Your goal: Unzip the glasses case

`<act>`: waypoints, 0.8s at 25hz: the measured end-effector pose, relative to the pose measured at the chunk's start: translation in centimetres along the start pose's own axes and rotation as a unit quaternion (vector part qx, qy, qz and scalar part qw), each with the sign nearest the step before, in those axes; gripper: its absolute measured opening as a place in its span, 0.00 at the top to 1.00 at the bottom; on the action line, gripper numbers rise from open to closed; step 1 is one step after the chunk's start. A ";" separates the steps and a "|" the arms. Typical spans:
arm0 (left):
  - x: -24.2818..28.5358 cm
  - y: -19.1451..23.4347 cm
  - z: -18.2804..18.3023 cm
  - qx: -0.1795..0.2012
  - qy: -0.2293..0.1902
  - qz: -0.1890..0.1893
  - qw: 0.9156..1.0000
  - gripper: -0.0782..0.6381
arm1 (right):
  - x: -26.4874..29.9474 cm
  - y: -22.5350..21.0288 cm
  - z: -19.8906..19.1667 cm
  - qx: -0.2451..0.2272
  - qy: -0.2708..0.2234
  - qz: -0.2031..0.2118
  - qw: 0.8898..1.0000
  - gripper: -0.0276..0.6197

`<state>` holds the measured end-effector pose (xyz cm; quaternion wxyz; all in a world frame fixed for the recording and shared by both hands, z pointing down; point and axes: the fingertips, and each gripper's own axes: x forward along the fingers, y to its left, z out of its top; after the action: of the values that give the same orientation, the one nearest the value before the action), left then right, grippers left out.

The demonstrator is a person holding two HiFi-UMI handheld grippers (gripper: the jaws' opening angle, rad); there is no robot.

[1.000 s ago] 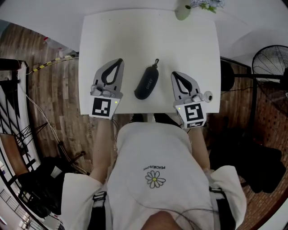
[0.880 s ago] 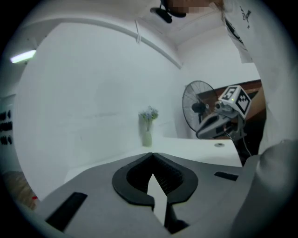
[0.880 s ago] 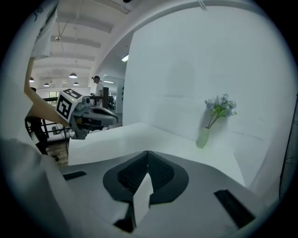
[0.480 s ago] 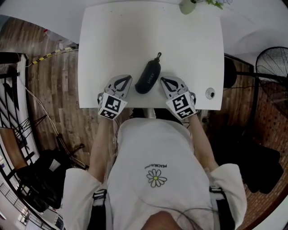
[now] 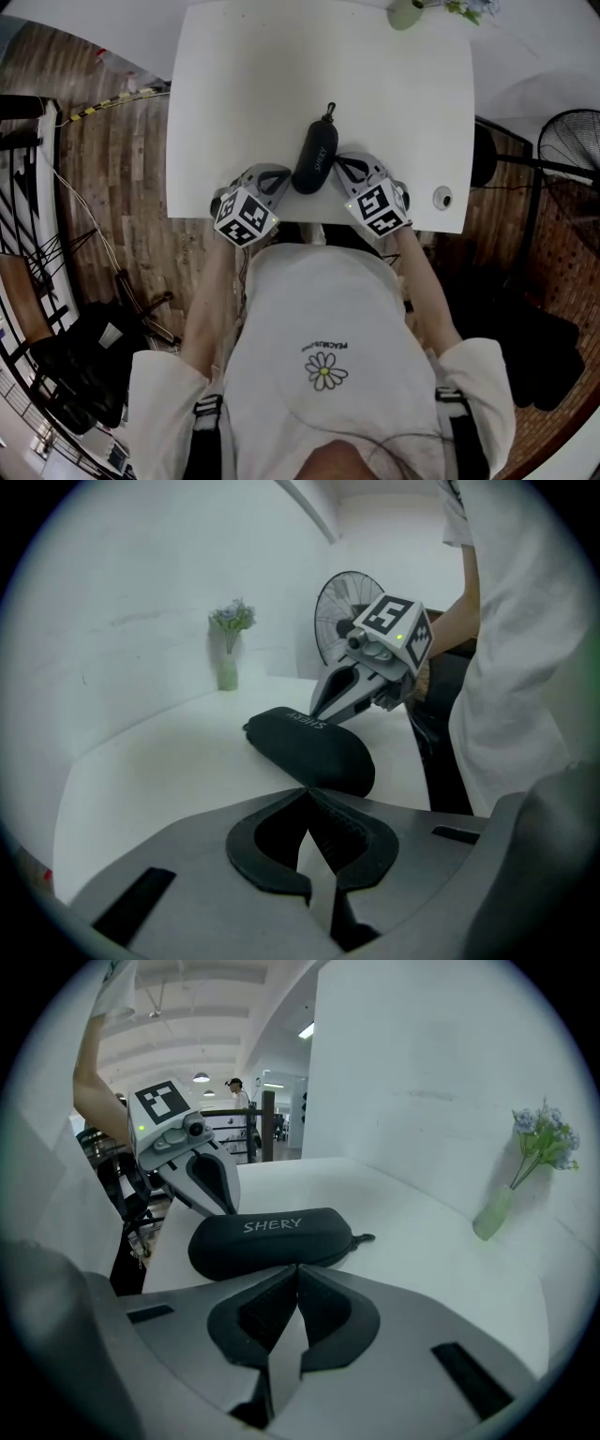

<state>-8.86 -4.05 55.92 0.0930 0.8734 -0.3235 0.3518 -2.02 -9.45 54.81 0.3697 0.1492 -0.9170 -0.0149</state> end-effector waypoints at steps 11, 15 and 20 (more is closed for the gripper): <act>2.6 -3.3 2.8 0.041 0.008 -0.040 0.998 0.87 | 2.3 -2.7 4.0 -0.071 -0.007 -0.003 0.997 0.95; 3.7 -3.9 3.8 0.051 0.012 -0.052 0.997 0.87 | 2.9 -3.1 5.2 -0.087 -0.013 0.000 0.996 0.95; 5.0 -5.1 4.7 0.051 0.007 -0.064 0.997 0.87 | 3.2 -2.5 6.6 -0.096 -0.028 0.010 0.995 0.95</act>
<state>-0.32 -4.50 56.18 0.0726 0.8933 -0.2478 0.3679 -8.06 -13.30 51.87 0.3564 0.1030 -0.9229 -0.1034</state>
